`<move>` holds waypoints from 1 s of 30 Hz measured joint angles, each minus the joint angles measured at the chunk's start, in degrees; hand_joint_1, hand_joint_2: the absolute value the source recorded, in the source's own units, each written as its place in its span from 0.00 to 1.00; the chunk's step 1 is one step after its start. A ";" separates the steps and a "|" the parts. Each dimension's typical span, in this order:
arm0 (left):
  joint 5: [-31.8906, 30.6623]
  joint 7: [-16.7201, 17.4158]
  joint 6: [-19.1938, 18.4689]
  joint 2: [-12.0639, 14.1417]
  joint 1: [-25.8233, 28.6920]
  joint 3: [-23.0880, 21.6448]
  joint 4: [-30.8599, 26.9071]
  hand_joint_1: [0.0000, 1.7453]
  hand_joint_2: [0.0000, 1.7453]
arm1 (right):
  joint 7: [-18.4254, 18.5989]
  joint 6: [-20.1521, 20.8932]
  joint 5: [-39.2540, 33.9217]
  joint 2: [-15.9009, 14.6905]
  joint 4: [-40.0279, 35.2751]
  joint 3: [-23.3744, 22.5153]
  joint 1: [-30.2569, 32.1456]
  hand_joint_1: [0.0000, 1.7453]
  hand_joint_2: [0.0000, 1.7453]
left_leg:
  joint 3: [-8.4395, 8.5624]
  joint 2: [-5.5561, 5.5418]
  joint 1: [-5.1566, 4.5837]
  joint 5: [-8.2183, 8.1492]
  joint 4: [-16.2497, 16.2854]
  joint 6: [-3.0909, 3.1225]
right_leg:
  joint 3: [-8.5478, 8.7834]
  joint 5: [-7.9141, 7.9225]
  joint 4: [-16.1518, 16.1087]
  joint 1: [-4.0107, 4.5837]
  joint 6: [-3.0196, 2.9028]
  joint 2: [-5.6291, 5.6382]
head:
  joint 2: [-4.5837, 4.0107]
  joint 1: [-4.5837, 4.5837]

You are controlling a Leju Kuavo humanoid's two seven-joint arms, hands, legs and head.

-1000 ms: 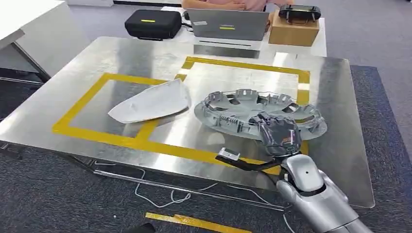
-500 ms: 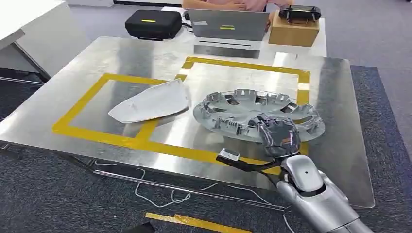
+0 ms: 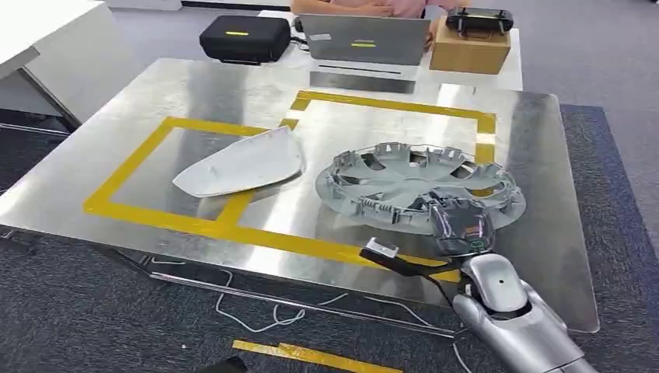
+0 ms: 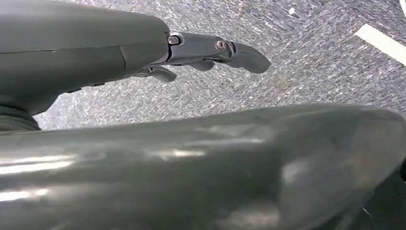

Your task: Take the parts from the cabinet and place them on the table.

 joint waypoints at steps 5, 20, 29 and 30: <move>0.00 0.26 0.65 0.07 0.00 -0.46 -0.02 0.00 0.00 | 0.00 0.00 0.50 -0.04 -0.17 -0.22 0.24 1.00 1.00 | 0.00 0.00 0.00 0.00 0.00 0.00 | 0.00 0.00 0.00 0.00 0.00 0.00 | 0.00 0.00; 0.02 1.01 1.27 0.13 -0.01 -1.01 -0.09 0.00 1.00 | 0.00 0.00 0.79 -0.04 -0.94 -0.24 0.48 0.00 1.00 | 0.00 0.00 0.00 0.00 0.01 0.00 | 0.00 0.00 0.00 0.00 0.00 0.00 | 0.00 0.00; 1.05 0.94 1.00 0.20 -0.01 -1.40 -0.17 0.00 0.00 | 0.02 0.07 0.79 -0.04 -0.94 -0.39 0.53 0.00 0.00 | 0.00 0.00 0.00 0.00 0.01 0.00 | 0.00 0.00 0.00 0.00 0.00 0.00 | 0.00 0.00; 1.05 0.85 0.98 0.20 -0.01 -1.40 -0.17 0.00 0.00 | 0.04 0.09 0.79 -0.04 -0.94 -0.46 0.53 0.00 0.00 | 0.00 0.00 0.00 0.00 0.01 0.00 | 0.00 0.00 0.00 0.00 0.00 0.00 | 0.00 0.00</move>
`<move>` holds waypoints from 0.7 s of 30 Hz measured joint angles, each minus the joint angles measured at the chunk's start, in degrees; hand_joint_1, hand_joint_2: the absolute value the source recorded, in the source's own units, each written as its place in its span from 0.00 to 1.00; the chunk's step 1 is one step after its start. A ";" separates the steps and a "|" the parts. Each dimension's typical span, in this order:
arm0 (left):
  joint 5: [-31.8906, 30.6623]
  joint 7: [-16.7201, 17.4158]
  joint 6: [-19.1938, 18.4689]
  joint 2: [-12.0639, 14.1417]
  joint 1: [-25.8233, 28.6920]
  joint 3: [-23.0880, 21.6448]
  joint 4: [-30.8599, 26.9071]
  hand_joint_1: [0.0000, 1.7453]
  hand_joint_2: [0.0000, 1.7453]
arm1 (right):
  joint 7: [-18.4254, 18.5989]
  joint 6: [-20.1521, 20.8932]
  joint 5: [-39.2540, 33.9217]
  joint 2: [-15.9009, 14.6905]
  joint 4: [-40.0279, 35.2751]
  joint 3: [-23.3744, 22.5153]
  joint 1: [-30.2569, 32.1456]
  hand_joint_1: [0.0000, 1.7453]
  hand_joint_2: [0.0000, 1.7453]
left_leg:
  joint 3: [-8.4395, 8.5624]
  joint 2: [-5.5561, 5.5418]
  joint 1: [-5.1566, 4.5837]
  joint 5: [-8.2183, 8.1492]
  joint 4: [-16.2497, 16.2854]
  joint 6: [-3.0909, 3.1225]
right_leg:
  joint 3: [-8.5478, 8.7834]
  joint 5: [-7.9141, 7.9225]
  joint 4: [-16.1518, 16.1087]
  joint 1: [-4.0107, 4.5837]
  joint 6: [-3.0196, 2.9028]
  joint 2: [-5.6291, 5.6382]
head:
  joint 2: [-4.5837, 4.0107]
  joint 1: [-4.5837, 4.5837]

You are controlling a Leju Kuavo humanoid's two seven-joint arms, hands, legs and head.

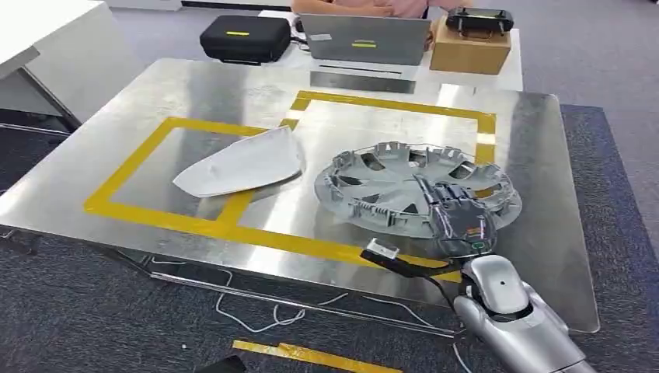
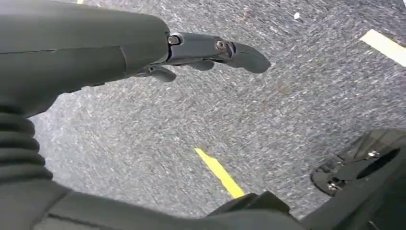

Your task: Take the parts from the cabinet and place them on the table.

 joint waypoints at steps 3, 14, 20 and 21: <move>0.00 0.00 -0.04 0.00 0.00 -0.11 0.00 0.00 0.00 | 0.15 0.00 0.00 0.00 0.00 -0.22 0.00 0.00 0.00 | 0.00 0.00 0.00 0.00 0.00 0.00 | 0.00 0.00 0.00 0.00 0.00 0.00 | 0.00 0.02; 0.22 0.63 0.09 0.00 -0.01 -0.46 0.00 0.00 0.00 | 0.13 4.29 -5.55 0.17 -4.00 -0.39 0.63 0.00 0.00 | -0.02 0.00 0.00 0.00 0.00 0.00 | -0.01 0.00 0.00 0.00 0.00 0.00 | 0.00 0.00; 0.63 0.55 -0.09 0.02 -0.02 -0.52 0.00 0.00 0.00 | -0.20 4.22 -5.80 0.48 -8.69 0.26 0.41 0.00 0.00 | -0.03 0.00 0.00 0.00 0.00 0.00 | -0.01 0.00 0.00 0.00 0.00 -0.01 | 0.00 0.00; 0.68 0.50 -0.09 0.02 -0.02 -0.55 0.00 0.00 0.00 | -0.22 3.65 -5.22 0.48 -9.73 0.35 0.30 0.00 0.00 | -0.03 0.00 0.00 0.00 0.00 0.00 | -0.01 0.00 0.00 0.00 0.00 -0.01 | 0.00 0.00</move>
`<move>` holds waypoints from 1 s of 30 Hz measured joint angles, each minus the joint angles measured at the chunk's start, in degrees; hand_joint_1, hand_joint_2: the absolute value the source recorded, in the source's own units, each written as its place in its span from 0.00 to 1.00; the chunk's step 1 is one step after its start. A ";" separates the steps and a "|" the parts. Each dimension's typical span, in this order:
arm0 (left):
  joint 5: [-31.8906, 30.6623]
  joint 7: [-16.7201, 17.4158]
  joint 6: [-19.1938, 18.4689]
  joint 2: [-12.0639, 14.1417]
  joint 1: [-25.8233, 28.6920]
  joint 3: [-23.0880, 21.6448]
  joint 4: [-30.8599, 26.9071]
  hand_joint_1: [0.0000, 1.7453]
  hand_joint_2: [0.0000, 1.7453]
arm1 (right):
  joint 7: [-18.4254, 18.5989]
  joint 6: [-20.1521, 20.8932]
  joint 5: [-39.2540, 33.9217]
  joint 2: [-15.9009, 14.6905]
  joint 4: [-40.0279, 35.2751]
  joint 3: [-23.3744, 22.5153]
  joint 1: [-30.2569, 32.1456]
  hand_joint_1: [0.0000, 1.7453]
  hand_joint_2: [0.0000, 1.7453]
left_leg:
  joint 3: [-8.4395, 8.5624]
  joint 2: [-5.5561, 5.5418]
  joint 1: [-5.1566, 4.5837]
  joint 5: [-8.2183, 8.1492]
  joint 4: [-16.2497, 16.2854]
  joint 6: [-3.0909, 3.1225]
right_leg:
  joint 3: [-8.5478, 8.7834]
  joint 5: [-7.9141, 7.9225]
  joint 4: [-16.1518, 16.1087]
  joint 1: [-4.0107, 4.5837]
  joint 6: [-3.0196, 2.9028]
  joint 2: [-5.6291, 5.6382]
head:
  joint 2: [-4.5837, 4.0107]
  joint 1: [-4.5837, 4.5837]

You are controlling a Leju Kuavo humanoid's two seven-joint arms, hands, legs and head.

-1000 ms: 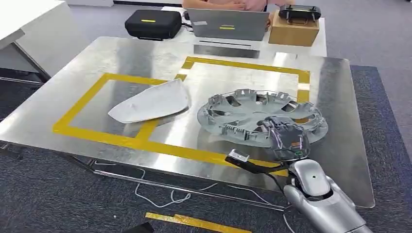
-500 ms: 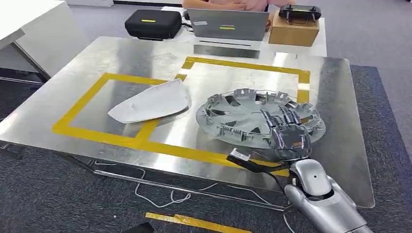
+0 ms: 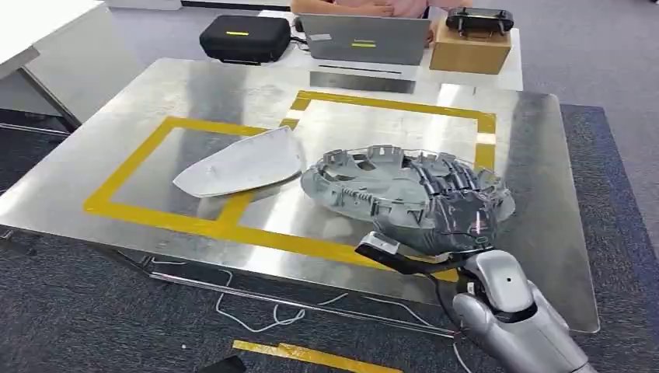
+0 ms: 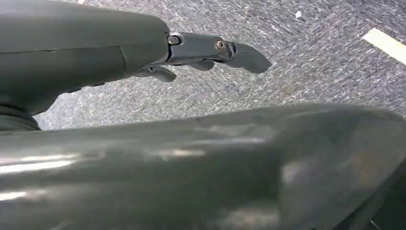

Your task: Take the parts from the cabinet and place them on the table.

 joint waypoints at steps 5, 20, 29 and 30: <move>0.44 -0.09 0.02 0.00 0.01 -0.24 0.00 0.00 0.00 | 0.18 -2.16 2.16 0.00 -4.28 0.44 -0.86 0.00 0.00 | 0.00 0.00 0.00 0.00 0.00 0.00 | 0.00 0.00 0.00 0.00 0.00 0.00 | 0.00 0.00; 1.27 -0.55 0.24 0.00 0.05 -0.31 0.00 0.00 0.00 | 0.26 -3.95 2.14 0.00 -8.19 0.44 -1.75 0.00 0.00 | 0.00 0.00 0.00 0.00 0.01 0.00 | 0.01 0.00 0.00 0.00 0.00 0.00 | 0.00 0.00; 1.75 -1.22 -0.30 0.00 0.07 -0.31 0.00 0.00 0.00 | -0.20 -4.50 1.42 0.00 -7.86 0.44 -1.40 0.00 0.00 | 0.00 0.00 0.00 0.00 0.01 0.00 | 0.01 0.00 0.00 0.00 0.00 0.00 | 0.00 0.00; 1.84 -1.36 -0.31 0.00 0.07 -0.31 0.00 0.00 0.00 | -0.24 -4.52 1.40 0.00 -7.80 0.44 -1.33 0.00 0.00 | 0.00 0.00 0.00 0.00 0.01 0.00 | 0.01 0.00 0.00 0.00 0.00 0.00 | 0.00 0.00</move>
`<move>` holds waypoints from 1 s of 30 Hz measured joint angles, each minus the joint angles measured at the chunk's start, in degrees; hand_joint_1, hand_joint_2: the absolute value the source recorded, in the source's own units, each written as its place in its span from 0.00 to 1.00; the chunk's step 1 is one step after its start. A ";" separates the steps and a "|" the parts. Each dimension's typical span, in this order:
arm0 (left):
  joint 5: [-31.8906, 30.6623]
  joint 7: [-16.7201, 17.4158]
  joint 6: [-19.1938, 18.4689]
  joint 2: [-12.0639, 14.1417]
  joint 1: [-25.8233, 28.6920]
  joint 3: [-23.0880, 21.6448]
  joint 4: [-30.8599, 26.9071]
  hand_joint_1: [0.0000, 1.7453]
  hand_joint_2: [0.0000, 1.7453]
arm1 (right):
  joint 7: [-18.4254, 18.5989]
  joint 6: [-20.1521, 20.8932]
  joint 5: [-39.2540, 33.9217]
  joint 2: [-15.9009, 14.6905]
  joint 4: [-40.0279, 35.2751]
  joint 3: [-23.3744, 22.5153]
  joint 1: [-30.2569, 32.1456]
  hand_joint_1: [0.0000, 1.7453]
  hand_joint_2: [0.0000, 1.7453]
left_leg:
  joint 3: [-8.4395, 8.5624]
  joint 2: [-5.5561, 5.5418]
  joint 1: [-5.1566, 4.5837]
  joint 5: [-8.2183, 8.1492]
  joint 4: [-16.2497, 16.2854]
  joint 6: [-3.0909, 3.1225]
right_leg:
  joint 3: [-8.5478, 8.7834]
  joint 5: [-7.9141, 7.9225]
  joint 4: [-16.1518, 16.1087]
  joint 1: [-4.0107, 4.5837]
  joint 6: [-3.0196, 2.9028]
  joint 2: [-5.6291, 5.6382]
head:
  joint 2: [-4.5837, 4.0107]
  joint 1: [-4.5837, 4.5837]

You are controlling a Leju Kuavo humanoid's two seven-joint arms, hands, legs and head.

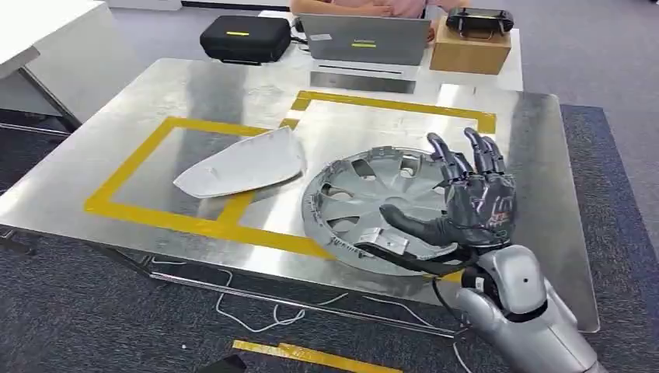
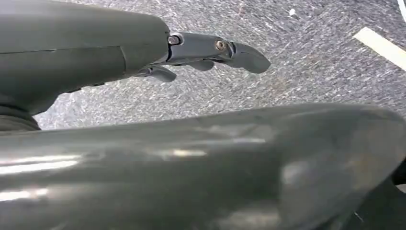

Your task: Take the parts from the cabinet and place them on the table.

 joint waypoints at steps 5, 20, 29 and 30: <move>0.52 -0.35 -0.37 0.00 0.03 0.02 0.00 0.00 0.00 | -0.20 -0.20 -0.33 0.00 0.28 0.00 0.52 0.00 0.00 | 0.00 0.00 0.00 0.00 0.00 0.00 | 0.00 0.00 0.00 0.00 0.00 0.00 | 0.00 0.00; 1.36 0.31 -0.52 0.00 0.13 0.02 0.00 0.00 0.00 | 0.11 0.09 -0.96 0.39 0.72 -0.07 1.10 0.00 0.00 | -0.25 0.00 -0.10 -0.22 0.53 0.33 | -0.01 0.08 -0.05 -0.12 0.18 -0.01 | 0.00 0.00; 1.42 0.37 -0.37 -0.07 0.07 0.02 0.00 0.00 0.00 | 0.50 0.33 -1.05 0.50 0.70 -0.24 1.36 0.00 0.00 | -0.42 0.48 0.32 1.36 -0.76 2.36 | -1.20 -2.30 1.56 -0.01 1.55 0.07 | 0.00 0.28; 1.42 0.37 -0.35 -0.04 0.05 0.02 0.00 0.00 0.00 | 0.61 0.41 -1.07 0.50 0.72 -0.26 1.32 0.00 0.00 | -0.75 0.50 0.34 1.59 -0.75 2.51 | -2.52 -4.87 5.15 -0.05 1.58 0.08 | 0.02 0.50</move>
